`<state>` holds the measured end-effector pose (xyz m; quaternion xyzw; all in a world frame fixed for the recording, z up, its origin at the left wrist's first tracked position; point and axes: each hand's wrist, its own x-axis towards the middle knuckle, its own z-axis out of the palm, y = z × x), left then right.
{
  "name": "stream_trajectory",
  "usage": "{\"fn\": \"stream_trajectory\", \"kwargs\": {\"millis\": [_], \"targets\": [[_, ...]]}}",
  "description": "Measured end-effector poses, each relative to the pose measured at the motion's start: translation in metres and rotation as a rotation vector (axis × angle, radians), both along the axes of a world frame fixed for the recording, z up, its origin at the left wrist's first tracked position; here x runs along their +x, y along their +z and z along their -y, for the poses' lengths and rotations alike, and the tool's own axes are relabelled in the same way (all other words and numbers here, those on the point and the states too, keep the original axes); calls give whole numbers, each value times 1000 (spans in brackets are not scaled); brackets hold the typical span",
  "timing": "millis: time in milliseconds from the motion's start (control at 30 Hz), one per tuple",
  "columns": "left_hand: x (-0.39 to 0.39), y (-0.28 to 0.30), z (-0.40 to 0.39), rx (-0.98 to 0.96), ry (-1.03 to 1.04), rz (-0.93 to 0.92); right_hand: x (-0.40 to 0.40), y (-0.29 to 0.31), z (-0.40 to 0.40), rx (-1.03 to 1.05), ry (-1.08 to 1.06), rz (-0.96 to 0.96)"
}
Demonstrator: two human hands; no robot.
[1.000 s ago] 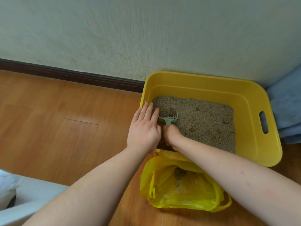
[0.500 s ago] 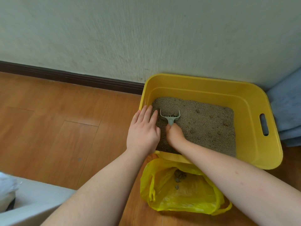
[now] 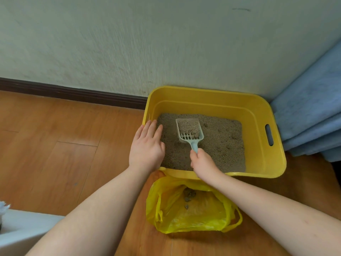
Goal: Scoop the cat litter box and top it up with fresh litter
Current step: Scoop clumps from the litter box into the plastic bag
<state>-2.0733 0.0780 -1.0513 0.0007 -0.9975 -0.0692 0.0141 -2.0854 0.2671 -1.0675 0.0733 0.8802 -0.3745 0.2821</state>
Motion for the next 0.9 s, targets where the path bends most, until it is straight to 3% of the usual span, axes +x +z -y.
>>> {"fn": "stream_trajectory", "kwargs": {"millis": [400,900], "targets": [[2,0,0,35,-4,-1,28,27,-26,77,8,-112],[1,-4,1,32,0,-19,53,35,-45,-20,-13,-152]]}}
